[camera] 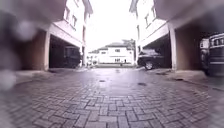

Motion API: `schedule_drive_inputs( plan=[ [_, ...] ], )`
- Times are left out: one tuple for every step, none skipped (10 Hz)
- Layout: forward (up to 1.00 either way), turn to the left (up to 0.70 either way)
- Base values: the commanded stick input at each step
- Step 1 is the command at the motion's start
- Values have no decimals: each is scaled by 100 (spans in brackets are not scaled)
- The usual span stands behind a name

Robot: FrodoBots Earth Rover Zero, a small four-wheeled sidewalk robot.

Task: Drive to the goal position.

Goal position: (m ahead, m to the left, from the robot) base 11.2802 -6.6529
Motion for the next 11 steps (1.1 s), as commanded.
schedule_drive_inputs(
  plan=[
    [70, 0],
    [70, 0],
    [70, 0],
    [70, 0],
    [70, 0],
    [70, 0],
    [70, 0],
    [70, -25],
    [70, -35],
    [70, -35],
    [70, -8]
  ],
)
